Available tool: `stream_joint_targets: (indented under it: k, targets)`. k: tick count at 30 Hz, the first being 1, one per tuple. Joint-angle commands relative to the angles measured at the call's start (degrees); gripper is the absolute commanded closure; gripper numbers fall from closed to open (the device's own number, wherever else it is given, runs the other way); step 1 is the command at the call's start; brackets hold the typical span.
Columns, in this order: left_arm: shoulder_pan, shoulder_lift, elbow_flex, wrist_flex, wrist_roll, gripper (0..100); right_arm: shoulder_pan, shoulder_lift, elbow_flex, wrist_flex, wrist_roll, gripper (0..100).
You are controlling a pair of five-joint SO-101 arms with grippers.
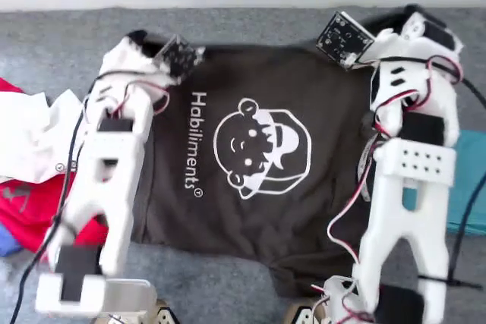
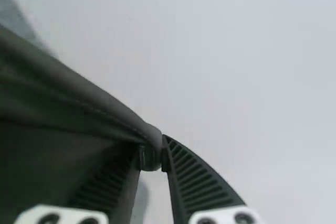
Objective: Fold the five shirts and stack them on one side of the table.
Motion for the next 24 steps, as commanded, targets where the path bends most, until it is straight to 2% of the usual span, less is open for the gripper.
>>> stream_joint_targets:
  k: [1, 6, 10, 15, 19, 24]
  targets:
    - [-0.35, 6.68, -11.47, -0.97, -0.70, 99, -0.31, 2.68, -0.35, -8.48, 3.08, 98.9]
    - [0.44, 8.44, -13.58, 6.86, -3.96, 99, -1.45, 4.70, -0.35, -6.99, 4.04, 98.9]
    - [0.35, 7.30, -13.58, 12.40, -4.04, 99, -1.89, 3.82, -0.35, 1.10, 3.96, 98.9]
    - [0.79, 2.73, -13.58, 27.52, -4.04, 99, -2.24, -1.36, -0.18, 19.74, 3.16, 98.9]
    - [0.62, -1.23, -13.58, 43.52, -4.13, 99, -2.24, -6.20, -0.18, 37.41, -2.29, 98.9]
    - [0.44, -2.81, -13.58, 59.08, -4.13, 99, -2.15, -9.89, -0.18, 57.45, -8.00, 98.9]
